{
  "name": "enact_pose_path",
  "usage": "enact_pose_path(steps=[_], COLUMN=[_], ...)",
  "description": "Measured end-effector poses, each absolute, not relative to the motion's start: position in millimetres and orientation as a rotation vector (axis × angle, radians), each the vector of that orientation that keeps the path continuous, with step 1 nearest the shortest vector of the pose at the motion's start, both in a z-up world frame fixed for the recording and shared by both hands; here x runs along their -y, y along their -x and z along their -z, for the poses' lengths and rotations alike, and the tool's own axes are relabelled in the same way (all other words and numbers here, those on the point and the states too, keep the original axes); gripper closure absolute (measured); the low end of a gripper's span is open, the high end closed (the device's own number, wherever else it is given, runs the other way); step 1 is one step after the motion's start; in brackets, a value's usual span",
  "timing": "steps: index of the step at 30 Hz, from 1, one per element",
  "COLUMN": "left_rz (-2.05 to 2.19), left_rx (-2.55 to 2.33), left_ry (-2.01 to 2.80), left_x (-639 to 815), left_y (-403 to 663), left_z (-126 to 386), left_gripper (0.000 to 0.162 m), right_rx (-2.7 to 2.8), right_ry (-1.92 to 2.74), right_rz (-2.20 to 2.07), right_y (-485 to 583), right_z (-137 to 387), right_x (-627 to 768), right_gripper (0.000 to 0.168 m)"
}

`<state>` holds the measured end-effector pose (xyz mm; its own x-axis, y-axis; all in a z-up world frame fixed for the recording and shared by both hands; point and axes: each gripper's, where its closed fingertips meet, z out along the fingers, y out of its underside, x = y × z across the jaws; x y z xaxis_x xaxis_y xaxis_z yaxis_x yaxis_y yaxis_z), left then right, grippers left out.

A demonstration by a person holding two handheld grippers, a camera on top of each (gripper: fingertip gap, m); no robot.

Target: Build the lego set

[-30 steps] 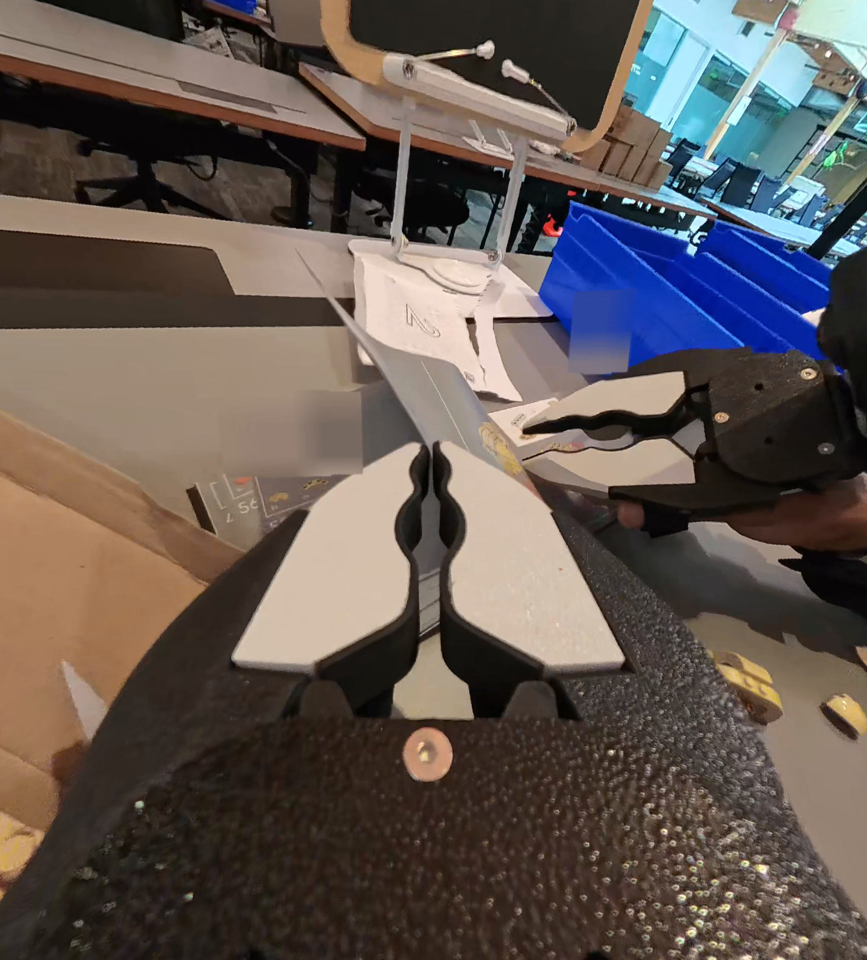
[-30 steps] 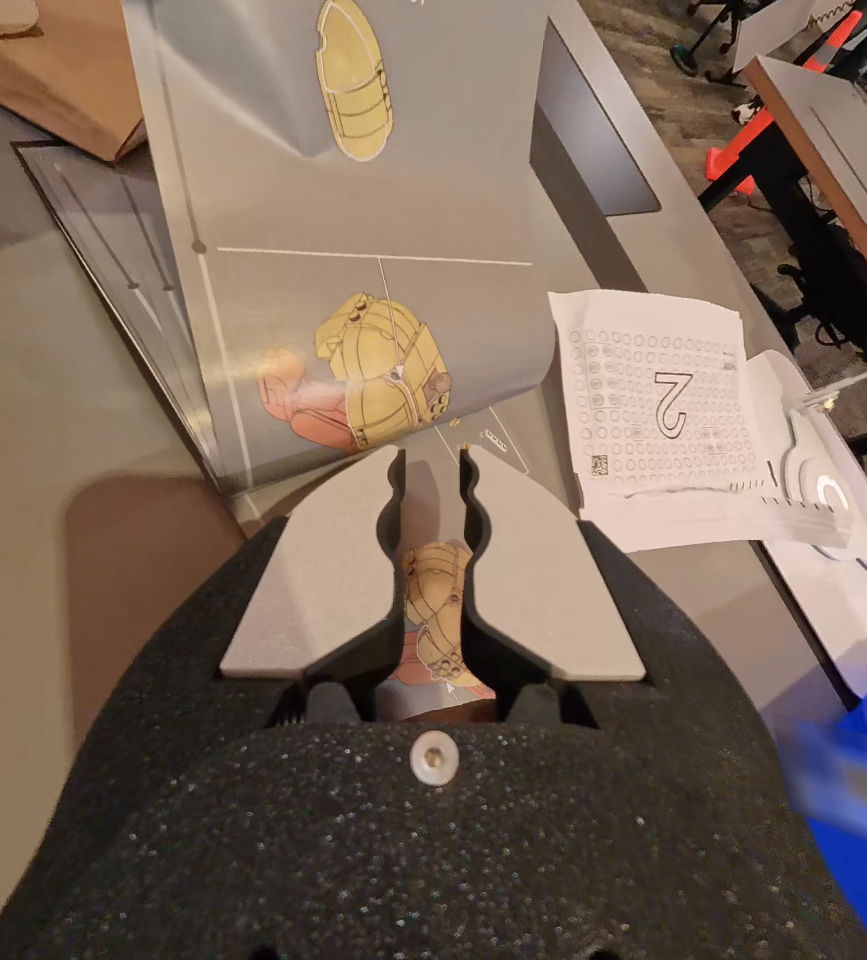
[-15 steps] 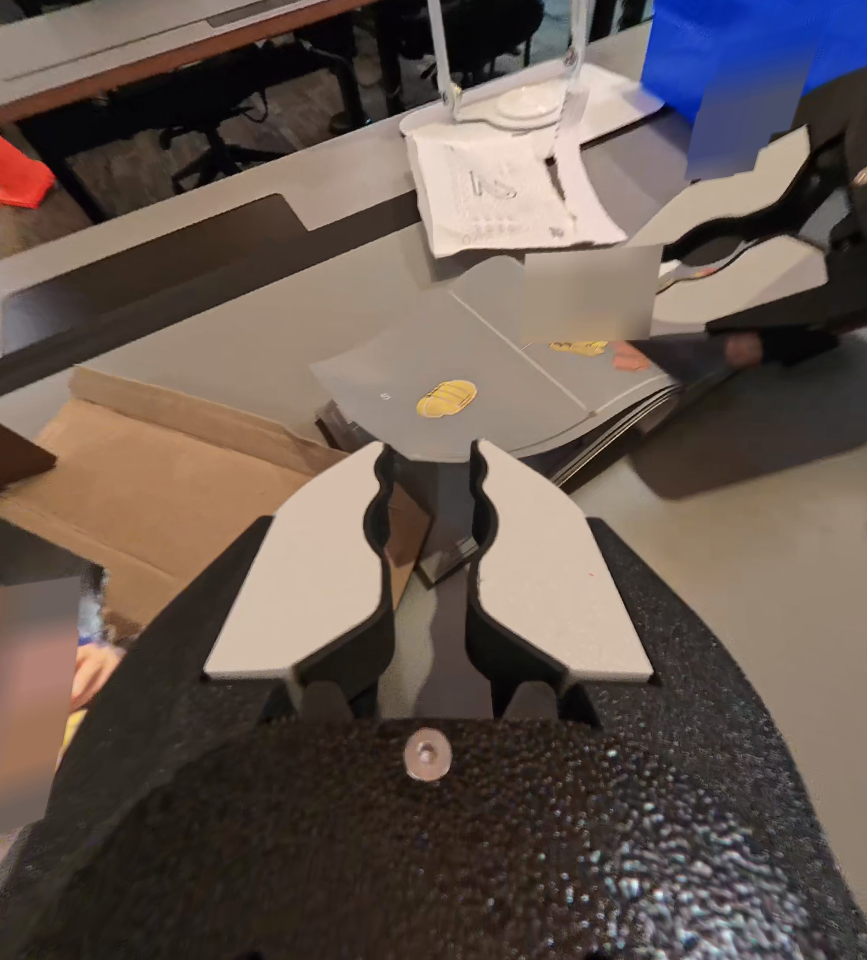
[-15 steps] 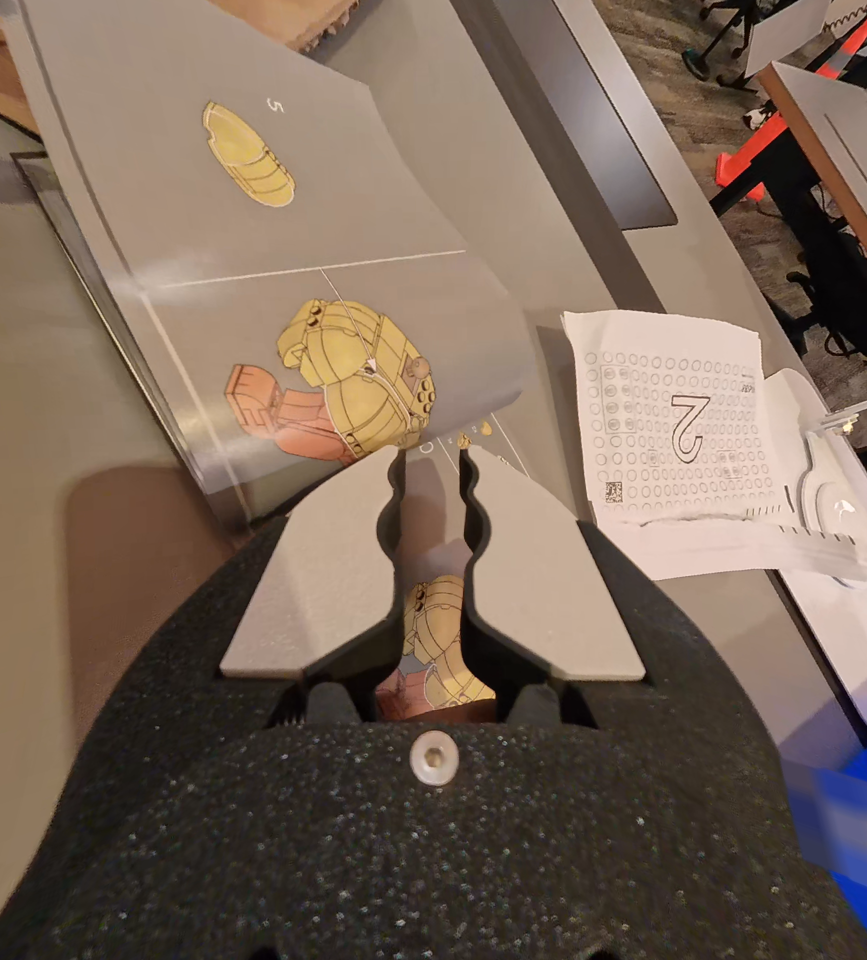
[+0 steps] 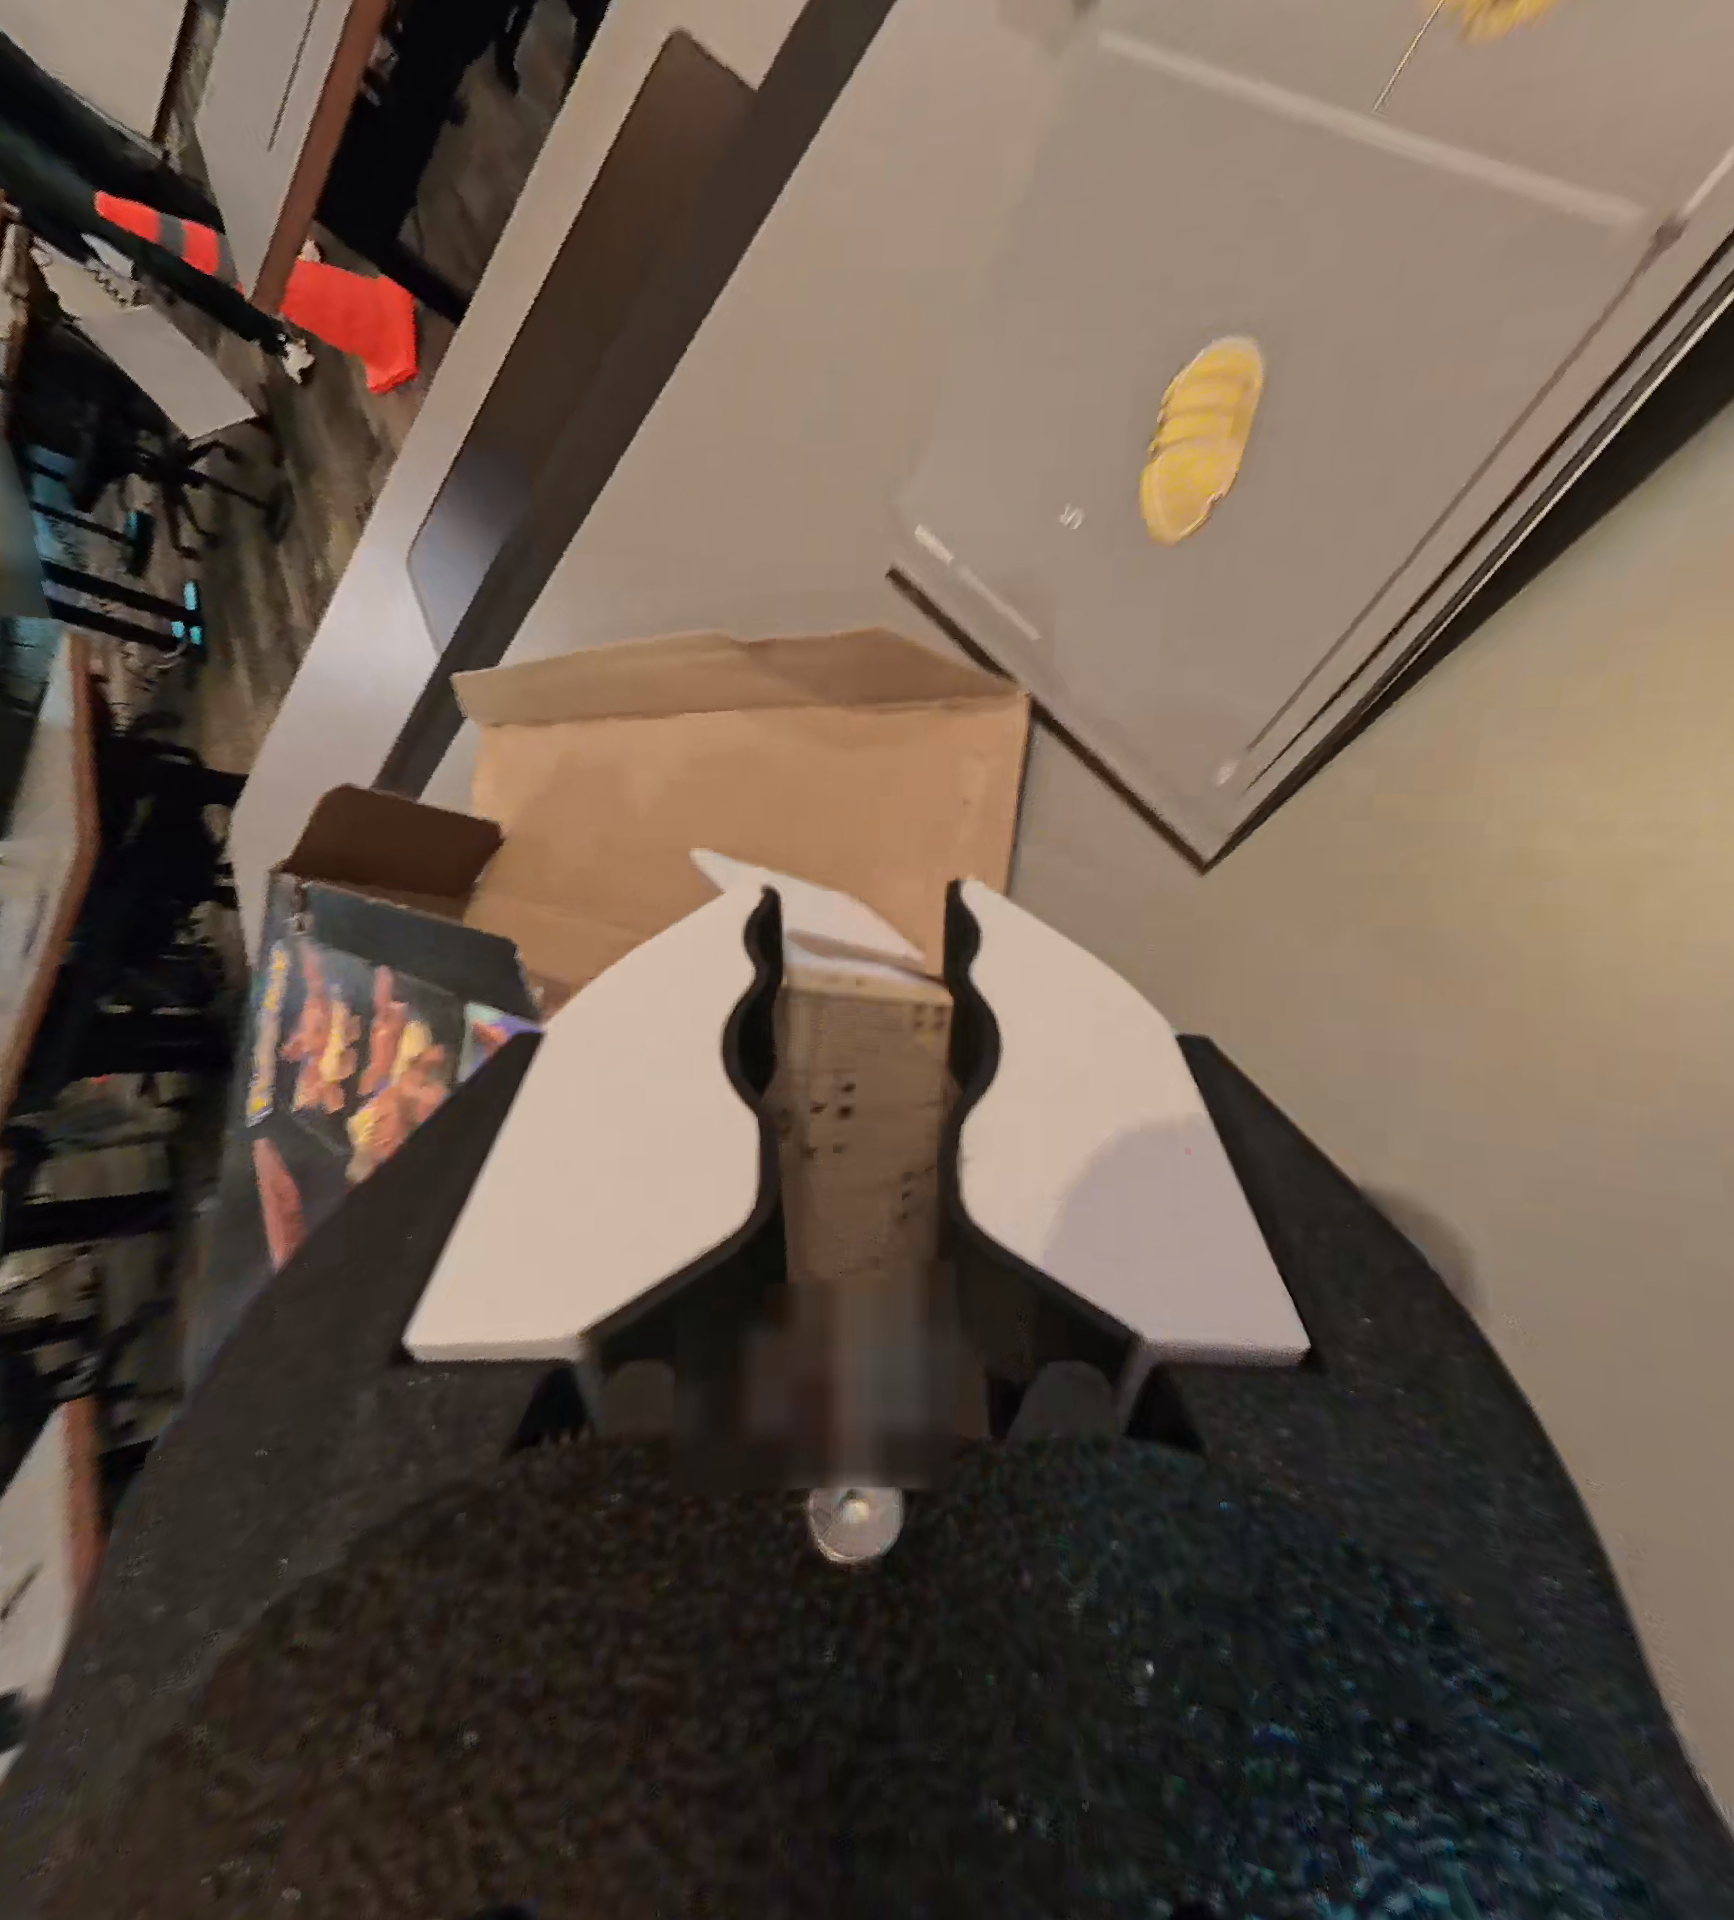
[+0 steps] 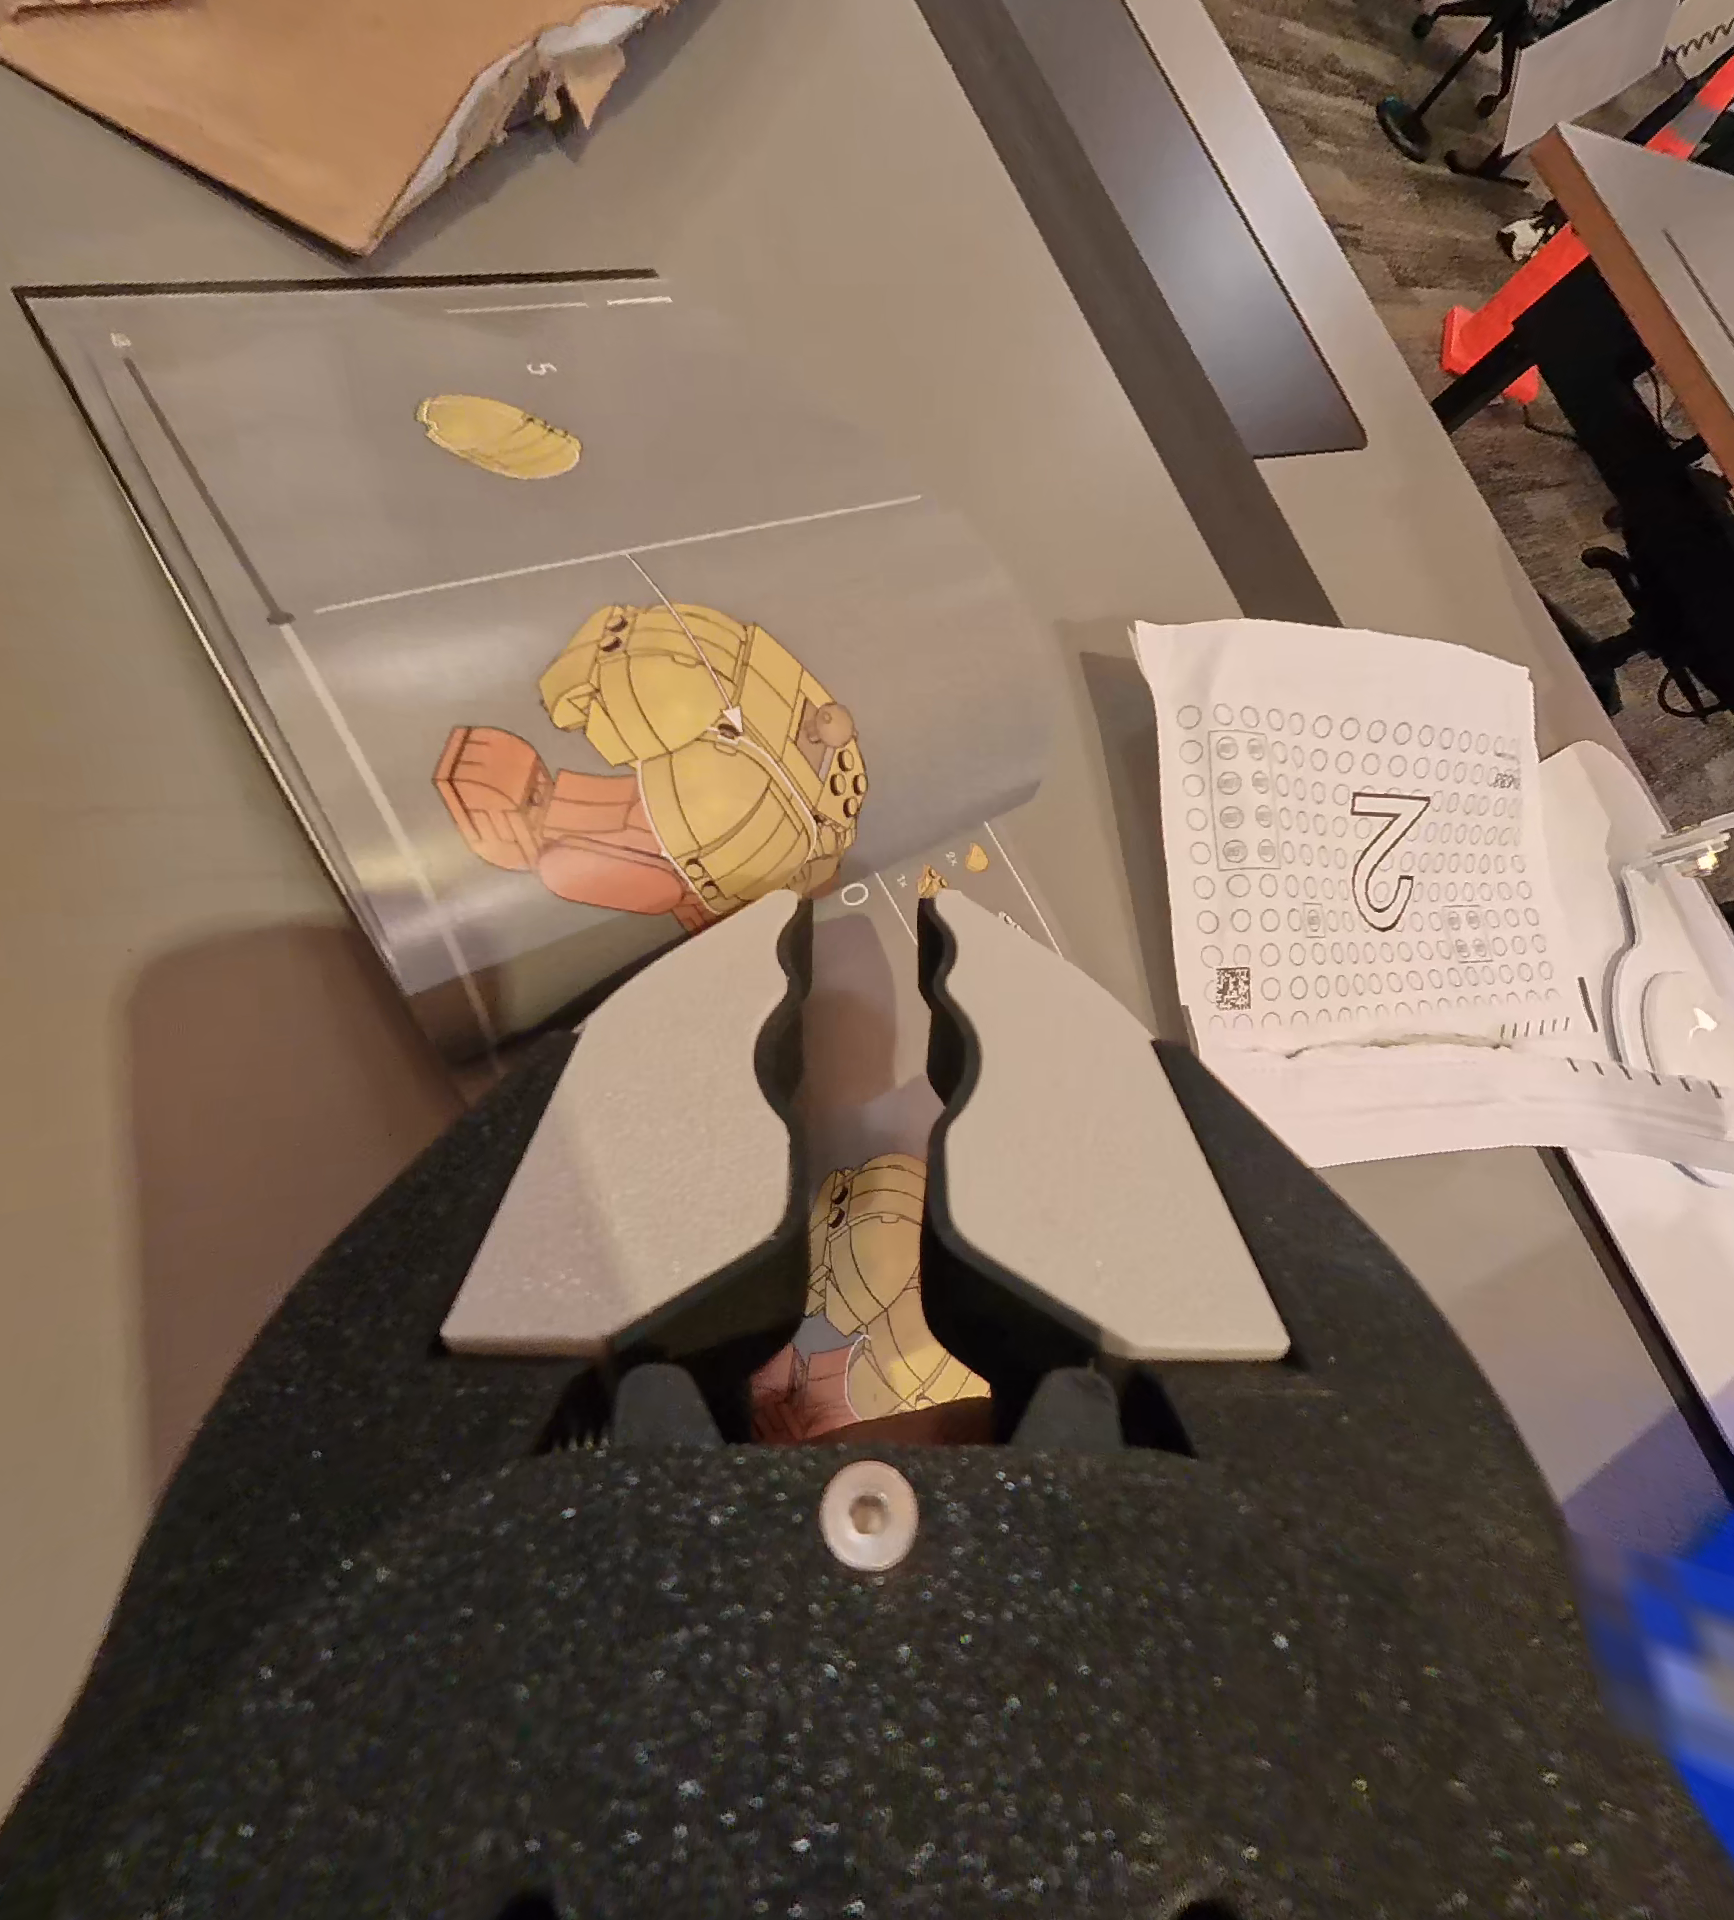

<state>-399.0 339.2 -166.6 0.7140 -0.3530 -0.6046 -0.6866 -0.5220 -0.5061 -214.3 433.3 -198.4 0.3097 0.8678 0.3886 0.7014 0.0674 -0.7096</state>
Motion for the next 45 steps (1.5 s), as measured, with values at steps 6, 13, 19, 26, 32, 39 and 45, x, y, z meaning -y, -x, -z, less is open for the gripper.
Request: enact_pose_path(steps=[6, 13, 19, 26, 32, 39, 45], left_rz=[-0.346, -0.109, -0.184, -0.27, -0.313, -0.314, -0.346], left_rx=[-0.875, -1.073, -0.826, -0.66, -0.639, -0.585, -0.568], left_ry=[2.196, 2.382, 2.601, 2.72, 2.769, 2.767, 2.785], left_x=[-330, -351, -401, -408, -409, -407, -408], left_y=[400, 377, 375, 394, 391, 394, 394], left_z=[144, 146, 184, 201, 203, 200, 202], left_gripper=[0.126, 0.13, 0.134, 0.135, 0.142, 0.139, 0.136], right_rx=[1.443, 1.456, 1.457, 1.468, 1.478, 1.478, 1.479], right_ry=[1.678, 1.682, 1.684, 1.668, 1.645, 1.632, 1.635], right_rz=[-0.229, -0.226, -0.218, -0.219, -0.189, -0.169, -0.155], right_y=[214, 214, 214, 218, 219, 220, 221], right_z=[200, 203, 205, 204, 202, 199, 198], right_x=[-433, -433, -432, -430, -429, -428, -429], right_gripper=[0.15, 0.151, 0.151, 0.152, 0.152, 0.151, 0.151])
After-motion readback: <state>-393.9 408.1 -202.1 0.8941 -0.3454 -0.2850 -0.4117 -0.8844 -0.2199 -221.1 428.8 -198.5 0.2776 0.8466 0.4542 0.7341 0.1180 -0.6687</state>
